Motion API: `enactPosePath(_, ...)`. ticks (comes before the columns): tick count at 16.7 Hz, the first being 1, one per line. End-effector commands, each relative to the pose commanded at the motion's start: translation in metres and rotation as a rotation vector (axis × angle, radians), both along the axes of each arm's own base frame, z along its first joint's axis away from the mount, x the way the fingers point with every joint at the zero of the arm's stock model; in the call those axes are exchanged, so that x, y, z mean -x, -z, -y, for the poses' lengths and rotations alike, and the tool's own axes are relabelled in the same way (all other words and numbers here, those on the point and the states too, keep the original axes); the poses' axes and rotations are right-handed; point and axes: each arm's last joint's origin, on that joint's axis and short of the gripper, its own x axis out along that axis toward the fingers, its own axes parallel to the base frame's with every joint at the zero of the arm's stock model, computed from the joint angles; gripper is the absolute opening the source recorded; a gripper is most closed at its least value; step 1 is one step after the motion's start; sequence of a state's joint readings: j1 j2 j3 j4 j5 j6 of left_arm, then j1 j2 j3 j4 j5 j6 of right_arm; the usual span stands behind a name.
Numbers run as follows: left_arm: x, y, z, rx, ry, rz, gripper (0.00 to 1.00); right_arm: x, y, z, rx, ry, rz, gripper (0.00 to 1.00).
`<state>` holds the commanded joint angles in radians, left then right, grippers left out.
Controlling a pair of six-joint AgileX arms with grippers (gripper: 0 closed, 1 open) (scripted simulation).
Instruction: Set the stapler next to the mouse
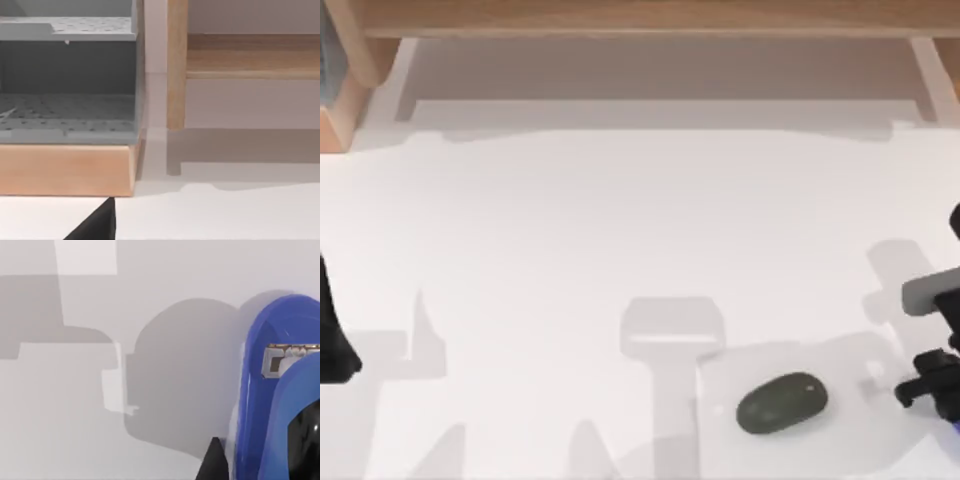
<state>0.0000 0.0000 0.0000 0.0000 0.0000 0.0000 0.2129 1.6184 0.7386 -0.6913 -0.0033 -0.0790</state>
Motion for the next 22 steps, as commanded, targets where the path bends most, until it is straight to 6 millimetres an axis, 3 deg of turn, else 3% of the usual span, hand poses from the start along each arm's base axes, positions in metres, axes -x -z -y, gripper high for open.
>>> enactPosePath(2,0.000,0.000,0.000,0.000,0.000,0.000,1.00,0.000,0.000,0.000,0.000,0.000,0.000,0.02)
enactPosePath(3,0.000,0.000,0.000,0.000,0.000,0.000,1.00,0.000,0.000,0.000,0.000,0.000,0.000,0.00)
enactPosePath(12,0.000,0.000,0.000,0.000,0.000,0.000,1.00,-0.001,-0.002,0.000,0.002,0.000,0.005,0.00)
enactPosePath(19,0.000,0.000,0.000,0.000,0.000,0.000,1.00,0.000,-0.030,0.000,0.003,0.000,0.001,0.00)
enactPosePath(22,0.000,0.000,0.000,0.000,0.000,0.000,1.00,0.000,-0.031,0.000,0.002,0.000,0.003,0.00)
